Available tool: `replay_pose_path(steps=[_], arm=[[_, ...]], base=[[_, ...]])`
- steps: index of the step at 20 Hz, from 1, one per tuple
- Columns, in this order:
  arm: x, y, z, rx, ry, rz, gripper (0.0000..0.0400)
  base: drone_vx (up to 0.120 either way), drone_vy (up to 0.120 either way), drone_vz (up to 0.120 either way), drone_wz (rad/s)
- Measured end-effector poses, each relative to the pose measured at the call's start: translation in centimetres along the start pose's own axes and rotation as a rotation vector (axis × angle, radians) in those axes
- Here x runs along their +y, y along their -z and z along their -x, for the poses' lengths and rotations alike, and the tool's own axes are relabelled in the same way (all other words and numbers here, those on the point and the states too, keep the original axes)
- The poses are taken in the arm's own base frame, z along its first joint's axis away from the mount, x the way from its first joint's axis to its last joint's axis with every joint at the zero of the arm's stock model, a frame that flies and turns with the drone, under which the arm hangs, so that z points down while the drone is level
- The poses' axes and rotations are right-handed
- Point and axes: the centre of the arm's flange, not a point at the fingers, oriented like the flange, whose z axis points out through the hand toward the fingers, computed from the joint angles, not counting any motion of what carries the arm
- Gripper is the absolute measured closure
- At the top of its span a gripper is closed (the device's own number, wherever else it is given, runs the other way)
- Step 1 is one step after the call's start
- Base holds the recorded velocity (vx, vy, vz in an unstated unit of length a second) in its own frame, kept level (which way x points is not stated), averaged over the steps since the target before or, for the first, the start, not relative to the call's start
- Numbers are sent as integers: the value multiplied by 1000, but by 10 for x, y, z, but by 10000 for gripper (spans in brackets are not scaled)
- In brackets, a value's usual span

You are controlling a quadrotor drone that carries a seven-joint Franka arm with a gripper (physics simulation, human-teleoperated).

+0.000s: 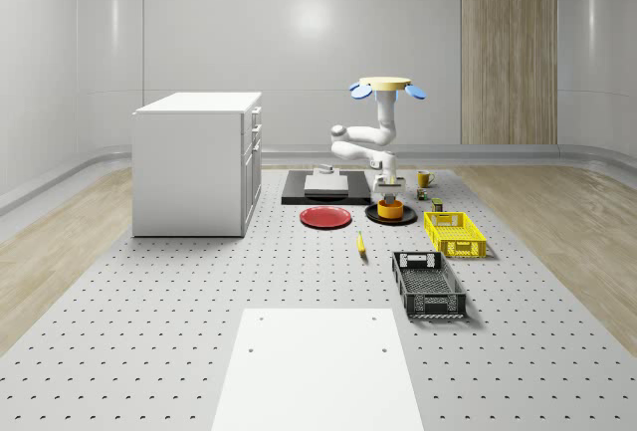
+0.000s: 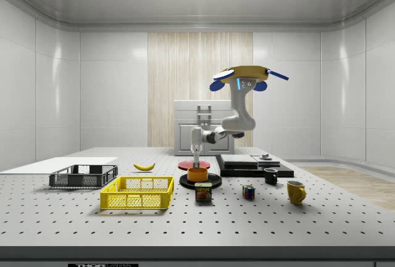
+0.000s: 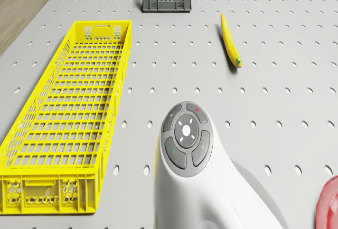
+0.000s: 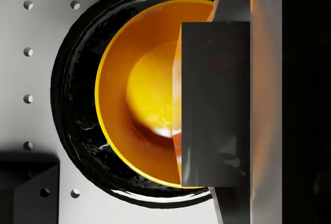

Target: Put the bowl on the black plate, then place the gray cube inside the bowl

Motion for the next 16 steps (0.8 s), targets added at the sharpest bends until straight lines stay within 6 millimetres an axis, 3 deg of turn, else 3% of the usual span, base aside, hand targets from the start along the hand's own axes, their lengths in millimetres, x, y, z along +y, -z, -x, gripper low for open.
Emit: replay_pose_path(steps=[16], arm=[[5,-35,15,0,0,0,150]], base=[[0,0,0,0]])
